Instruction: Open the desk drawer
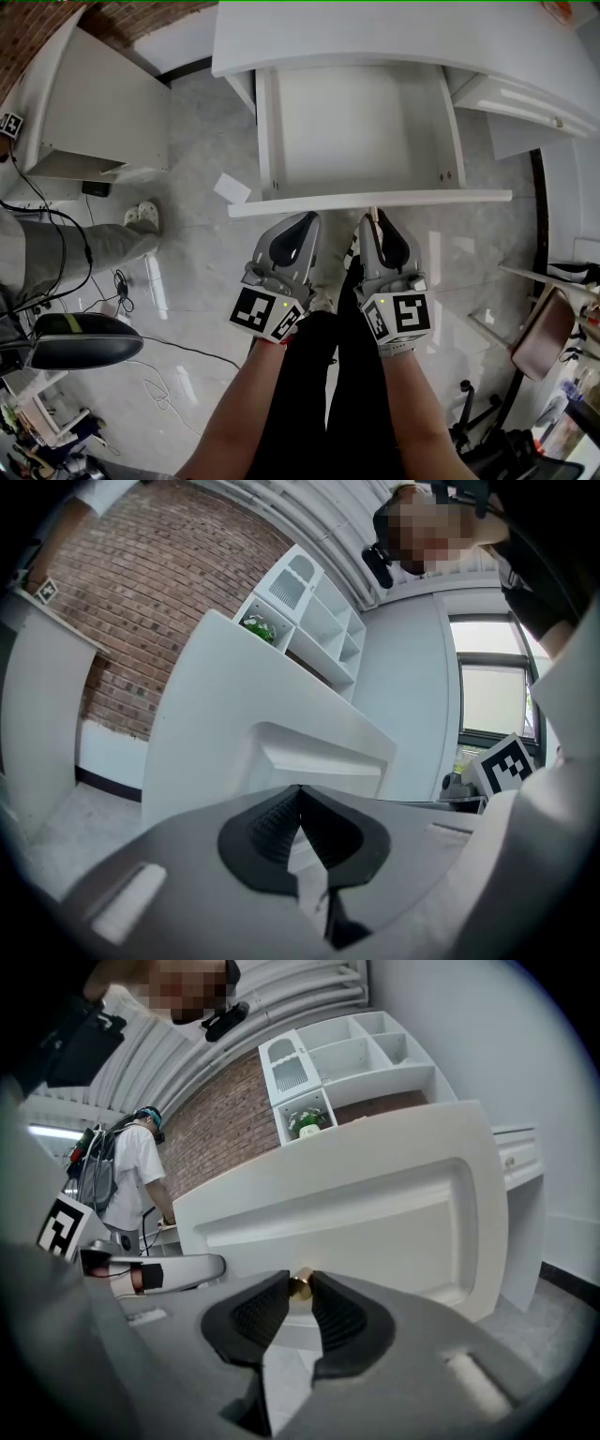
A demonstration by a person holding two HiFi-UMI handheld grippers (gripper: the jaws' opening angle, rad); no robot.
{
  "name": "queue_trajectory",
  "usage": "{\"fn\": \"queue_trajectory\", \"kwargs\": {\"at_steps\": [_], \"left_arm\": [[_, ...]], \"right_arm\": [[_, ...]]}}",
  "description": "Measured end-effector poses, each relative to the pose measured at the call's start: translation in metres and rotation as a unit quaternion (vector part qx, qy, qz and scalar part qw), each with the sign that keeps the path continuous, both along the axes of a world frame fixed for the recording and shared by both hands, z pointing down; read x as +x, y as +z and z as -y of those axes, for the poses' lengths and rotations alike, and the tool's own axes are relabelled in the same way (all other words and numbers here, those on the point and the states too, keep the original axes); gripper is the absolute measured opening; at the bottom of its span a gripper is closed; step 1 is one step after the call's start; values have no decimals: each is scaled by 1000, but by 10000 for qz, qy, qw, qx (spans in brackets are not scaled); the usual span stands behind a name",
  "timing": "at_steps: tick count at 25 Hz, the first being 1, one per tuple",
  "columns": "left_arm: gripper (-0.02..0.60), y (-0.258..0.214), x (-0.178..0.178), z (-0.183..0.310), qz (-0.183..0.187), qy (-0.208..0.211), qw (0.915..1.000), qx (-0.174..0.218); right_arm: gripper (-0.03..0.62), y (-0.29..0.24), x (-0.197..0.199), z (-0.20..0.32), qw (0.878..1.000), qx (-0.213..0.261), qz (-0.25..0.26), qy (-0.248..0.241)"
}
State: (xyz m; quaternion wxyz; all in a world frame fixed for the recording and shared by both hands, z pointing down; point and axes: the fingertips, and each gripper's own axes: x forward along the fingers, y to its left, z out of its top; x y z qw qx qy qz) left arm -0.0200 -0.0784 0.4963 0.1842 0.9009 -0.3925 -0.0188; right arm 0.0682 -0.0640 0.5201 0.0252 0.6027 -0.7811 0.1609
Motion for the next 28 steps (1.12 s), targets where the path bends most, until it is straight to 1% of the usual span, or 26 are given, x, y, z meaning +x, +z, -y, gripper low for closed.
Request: {"fn": "queue_trajectory", "kwargs": {"at_steps": [13,17,20,23,28], "left_arm": [[3,-3,1,-13,50,-38,10000,1],[3,-3,0,-13,21,-60,10000,30],[3,0,0,-16,-41,-91,9999,-60],[3,1,0,-22,32,-107,9999,-82],[3,0,-7,-28,19,-257,9996,-100]], "right_arm": [[73,2,-3,-13,9998,41,-149,-157],[74,2,-2,-13,9998,47,-122,-178],[73,5,-2,-18,9998,-22,-80,-202],[74,5,-1,-24,9997,-49,-55,-211],[74,3,-7,-28,9992,-30,-142,-370]]}}
